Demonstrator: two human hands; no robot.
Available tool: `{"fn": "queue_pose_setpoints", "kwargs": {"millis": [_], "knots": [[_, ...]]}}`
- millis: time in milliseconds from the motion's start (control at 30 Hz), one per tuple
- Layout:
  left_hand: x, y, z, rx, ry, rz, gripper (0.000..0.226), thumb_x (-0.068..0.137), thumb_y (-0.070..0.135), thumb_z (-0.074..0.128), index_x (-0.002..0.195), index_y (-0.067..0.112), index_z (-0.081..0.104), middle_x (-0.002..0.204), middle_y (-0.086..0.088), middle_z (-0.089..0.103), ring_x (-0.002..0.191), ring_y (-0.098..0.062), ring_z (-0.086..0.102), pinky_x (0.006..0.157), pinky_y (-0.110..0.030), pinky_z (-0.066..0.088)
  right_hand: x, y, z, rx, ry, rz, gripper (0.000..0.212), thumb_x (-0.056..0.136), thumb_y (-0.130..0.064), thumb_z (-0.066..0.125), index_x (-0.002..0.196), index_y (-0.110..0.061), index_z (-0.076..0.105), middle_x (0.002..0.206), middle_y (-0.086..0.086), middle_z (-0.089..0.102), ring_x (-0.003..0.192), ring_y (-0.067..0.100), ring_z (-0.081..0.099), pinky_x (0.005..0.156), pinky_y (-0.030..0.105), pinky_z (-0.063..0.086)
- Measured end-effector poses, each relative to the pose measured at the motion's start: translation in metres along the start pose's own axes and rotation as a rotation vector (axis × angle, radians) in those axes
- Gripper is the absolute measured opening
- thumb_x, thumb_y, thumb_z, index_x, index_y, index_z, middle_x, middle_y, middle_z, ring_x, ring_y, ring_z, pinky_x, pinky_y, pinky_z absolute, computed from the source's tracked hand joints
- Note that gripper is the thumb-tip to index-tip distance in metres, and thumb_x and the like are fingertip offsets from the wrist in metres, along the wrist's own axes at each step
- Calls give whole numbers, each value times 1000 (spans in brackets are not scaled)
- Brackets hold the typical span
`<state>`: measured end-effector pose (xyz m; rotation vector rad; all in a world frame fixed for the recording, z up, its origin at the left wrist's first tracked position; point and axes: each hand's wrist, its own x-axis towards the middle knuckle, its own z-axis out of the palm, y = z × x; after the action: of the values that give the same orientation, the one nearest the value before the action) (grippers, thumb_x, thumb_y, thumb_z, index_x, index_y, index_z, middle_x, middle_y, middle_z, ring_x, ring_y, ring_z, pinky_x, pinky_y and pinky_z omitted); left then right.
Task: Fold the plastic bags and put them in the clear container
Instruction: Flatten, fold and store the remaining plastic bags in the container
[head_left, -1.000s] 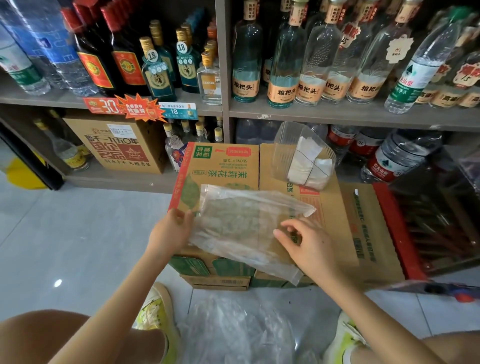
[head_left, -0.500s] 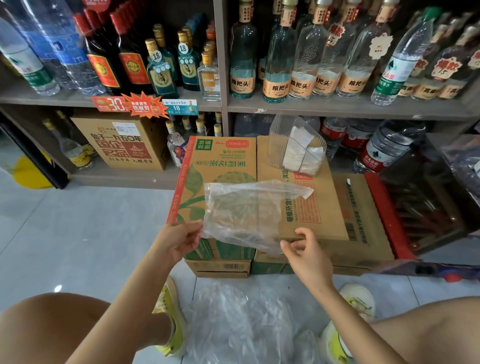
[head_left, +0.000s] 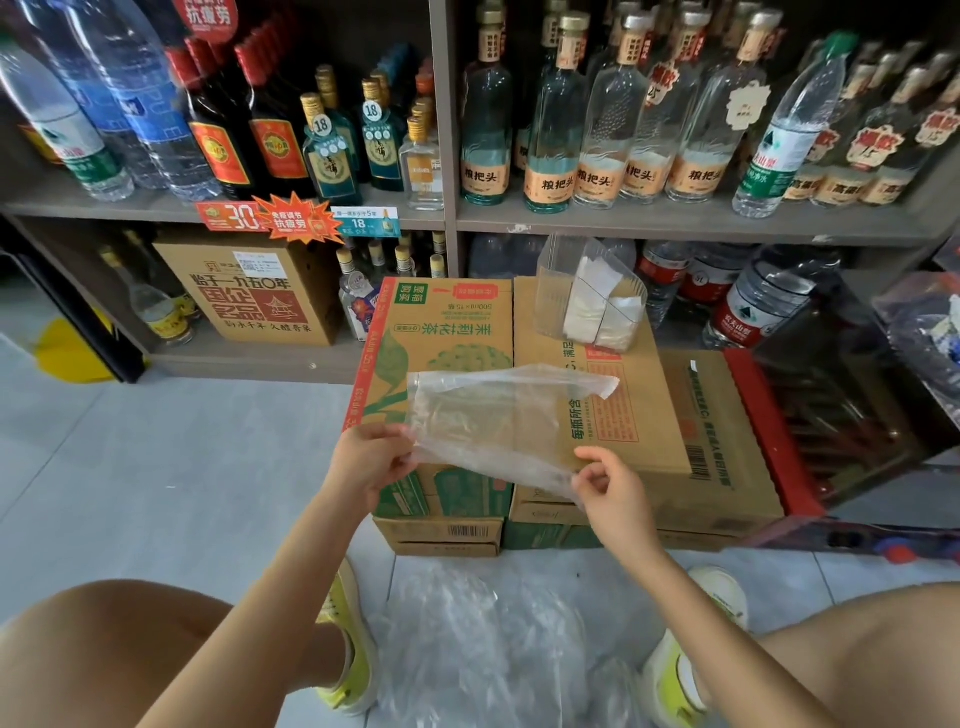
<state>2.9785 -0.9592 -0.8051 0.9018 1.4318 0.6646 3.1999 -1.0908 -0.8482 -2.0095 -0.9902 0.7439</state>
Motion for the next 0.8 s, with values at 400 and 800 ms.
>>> {"fn": "queue_pose_setpoints", "kwargs": {"millis": [400,800], "knots": [[21,0,-10,165,63,218,7,88,8,68,82,7,65,56,0,63,47,-8,56,53,-17,53,30,-35,-45,161,-214,155,10,98,-16,49,104,-13,58,90,9,67,71,19,65,52,26,51],[31,-3,-12,394,-25,250,12,95,10,57,97,-2,57,54,-2,55,38,-6,48,42,-14,42,60,-33,-69,255,-81,223,17,85,-18,71,97,-8,64,69,9,60,45,9,43,36,16,32]]}}
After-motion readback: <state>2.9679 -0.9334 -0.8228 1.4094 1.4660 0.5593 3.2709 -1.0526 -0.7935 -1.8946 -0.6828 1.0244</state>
